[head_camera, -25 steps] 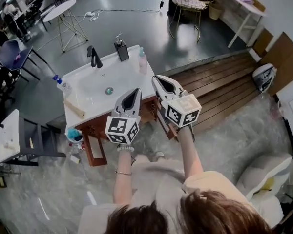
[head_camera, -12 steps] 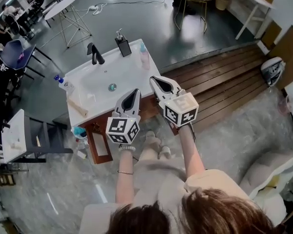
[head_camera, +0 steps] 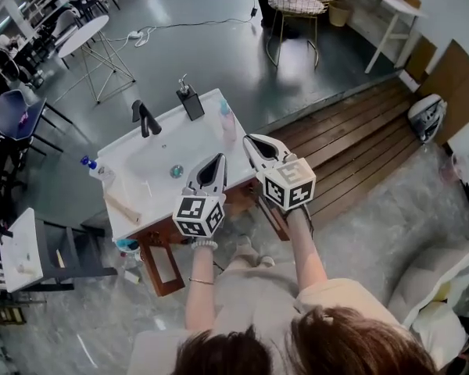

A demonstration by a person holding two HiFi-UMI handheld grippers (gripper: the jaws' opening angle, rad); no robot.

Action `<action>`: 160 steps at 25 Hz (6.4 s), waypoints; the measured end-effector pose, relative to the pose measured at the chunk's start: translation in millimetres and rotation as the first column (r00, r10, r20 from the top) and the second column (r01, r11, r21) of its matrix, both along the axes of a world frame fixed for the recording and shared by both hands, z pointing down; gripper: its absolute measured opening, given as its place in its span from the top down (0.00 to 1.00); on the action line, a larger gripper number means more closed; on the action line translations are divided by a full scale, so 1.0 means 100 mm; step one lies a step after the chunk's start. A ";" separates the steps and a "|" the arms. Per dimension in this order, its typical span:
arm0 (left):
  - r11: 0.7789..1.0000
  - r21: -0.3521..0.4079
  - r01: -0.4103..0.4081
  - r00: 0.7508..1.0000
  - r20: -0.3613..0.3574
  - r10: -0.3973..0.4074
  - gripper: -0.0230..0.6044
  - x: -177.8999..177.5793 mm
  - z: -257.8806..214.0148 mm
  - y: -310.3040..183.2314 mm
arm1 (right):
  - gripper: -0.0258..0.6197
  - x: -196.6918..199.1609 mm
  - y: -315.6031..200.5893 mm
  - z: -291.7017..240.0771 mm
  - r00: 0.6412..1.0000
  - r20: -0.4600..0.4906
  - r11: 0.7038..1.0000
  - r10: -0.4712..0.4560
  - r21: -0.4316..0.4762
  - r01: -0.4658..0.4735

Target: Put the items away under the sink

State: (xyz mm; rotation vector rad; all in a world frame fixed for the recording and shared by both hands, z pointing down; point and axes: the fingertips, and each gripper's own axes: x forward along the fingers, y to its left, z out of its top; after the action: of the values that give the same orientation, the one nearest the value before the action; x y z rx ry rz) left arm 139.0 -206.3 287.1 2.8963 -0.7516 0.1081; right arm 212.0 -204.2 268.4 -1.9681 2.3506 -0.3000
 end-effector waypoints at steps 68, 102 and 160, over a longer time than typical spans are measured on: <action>0.975 -0.174 0.135 0.990 0.060 -0.126 0.96 -0.04 0.72 -1.59 | 0.64 0.16 -1.77 1.21 0.993 -0.118 0.978 0.008 -0.206 -0.032; 0.943 -0.176 0.282 0.959 0.060 -0.276 0.96 -0.40 0.63 -0.95 | 0.65 -0.30 -1.36 0.74 0.988 -0.050 0.975 -0.149 -0.173 0.138; 0.954 -0.145 0.263 0.964 0.010 -0.264 0.96 -1.48 0.48 1.20 | 0.65 -1.39 1.00 0.56 0.981 -0.057 0.973 -0.185 -0.154 0.174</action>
State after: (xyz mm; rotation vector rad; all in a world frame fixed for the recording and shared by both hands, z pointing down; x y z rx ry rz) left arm -9.1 -86.7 335.2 2.6301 -1.0725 0.1134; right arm 73.4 -104.5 323.9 -1.8559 2.6297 -0.4335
